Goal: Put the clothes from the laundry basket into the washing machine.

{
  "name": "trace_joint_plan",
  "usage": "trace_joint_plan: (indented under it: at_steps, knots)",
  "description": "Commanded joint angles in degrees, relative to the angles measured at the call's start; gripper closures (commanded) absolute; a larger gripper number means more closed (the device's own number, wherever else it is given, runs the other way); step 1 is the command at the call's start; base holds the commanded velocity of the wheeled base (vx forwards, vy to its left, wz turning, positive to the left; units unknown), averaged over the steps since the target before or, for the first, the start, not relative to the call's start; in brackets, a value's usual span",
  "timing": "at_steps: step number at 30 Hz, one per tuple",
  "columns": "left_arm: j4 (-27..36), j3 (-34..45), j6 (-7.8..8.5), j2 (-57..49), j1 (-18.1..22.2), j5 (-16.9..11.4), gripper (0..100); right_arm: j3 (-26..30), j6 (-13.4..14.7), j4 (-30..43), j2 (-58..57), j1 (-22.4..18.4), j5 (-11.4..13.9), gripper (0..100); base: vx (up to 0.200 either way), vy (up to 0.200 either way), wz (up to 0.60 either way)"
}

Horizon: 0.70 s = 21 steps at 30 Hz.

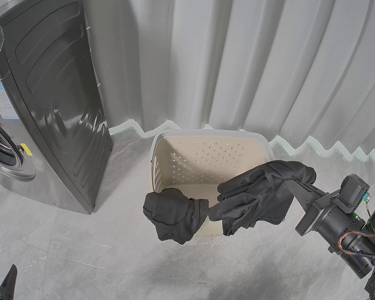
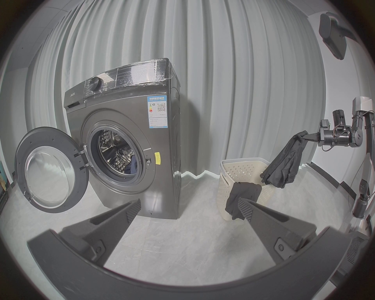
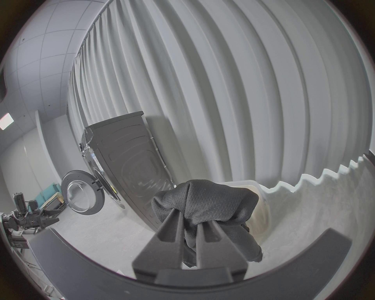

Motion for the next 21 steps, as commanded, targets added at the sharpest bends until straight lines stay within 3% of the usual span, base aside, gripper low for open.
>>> trace_joint_plan:
  at_steps: [1,21]
  knots:
    - [0.0,0.8,-0.50,-0.8,0.0,0.0,0,1.1,0.1,0.2,-2.2,0.8,-3.1,100,0.000,0.000,0.00]
    - [0.0,0.8,-0.68,-0.8,0.0,0.0,0,0.7,0.0,-0.4,-2.0,1.0,-3.0,100,0.000,0.190,0.00]
